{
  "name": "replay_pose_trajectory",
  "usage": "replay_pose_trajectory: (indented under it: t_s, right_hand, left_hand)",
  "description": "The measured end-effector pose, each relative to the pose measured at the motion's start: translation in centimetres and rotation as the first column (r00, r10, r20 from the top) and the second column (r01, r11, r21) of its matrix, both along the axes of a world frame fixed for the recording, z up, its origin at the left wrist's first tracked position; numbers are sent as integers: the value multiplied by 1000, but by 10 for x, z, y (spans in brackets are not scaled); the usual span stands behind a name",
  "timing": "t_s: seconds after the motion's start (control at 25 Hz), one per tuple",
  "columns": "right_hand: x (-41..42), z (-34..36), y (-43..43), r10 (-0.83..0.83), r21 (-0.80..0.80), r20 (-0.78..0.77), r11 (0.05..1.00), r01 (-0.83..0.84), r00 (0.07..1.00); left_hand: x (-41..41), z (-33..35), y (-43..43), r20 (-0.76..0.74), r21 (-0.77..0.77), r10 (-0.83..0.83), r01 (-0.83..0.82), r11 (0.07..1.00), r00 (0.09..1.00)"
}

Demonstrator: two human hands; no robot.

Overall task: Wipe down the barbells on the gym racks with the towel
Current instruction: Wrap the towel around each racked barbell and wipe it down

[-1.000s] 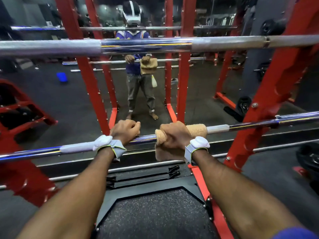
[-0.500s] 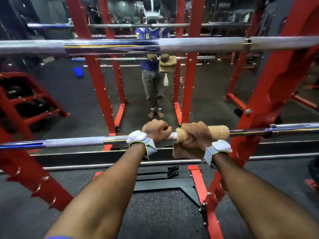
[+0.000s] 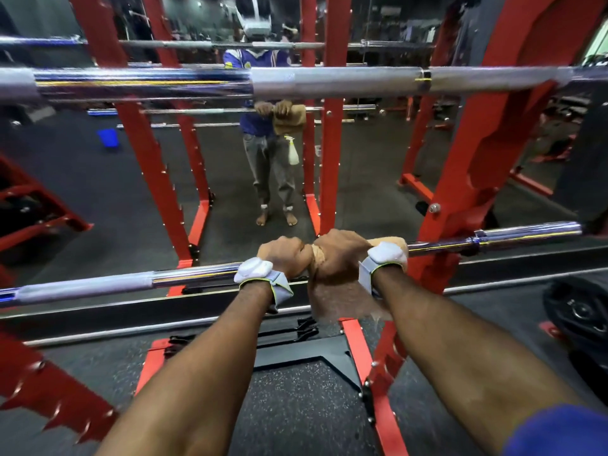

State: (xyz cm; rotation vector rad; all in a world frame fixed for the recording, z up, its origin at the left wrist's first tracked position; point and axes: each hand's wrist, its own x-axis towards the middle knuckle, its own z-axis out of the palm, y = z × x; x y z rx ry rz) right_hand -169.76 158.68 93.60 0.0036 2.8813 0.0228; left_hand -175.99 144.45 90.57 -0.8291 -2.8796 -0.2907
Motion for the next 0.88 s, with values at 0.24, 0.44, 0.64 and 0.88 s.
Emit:
replay_pose_trajectory:
  t_s: [0.24, 0.44, 0.64, 0.88]
  right_hand:
    - [20, -48, 8, 180, 234, -604, 971, -44, 777]
    - [-1, 9, 20, 45, -28, -40, 999, -47, 998]
    - [6, -28, 22, 175, 156, -497, 982, -111, 850]
    - [7, -21, 25, 117, 87, -397, 992, -89, 910]
  left_hand:
    - [13, 14, 6, -42, -243, -74, 61, 968, 996]
    - [16, 10, 0, -130, -316, -136, 89, 944, 982]
    - [11, 12, -1, -113, -372, -151, 99, 923, 982]
    - [13, 11, 2, -126, -402, -179, 115, 908, 976]
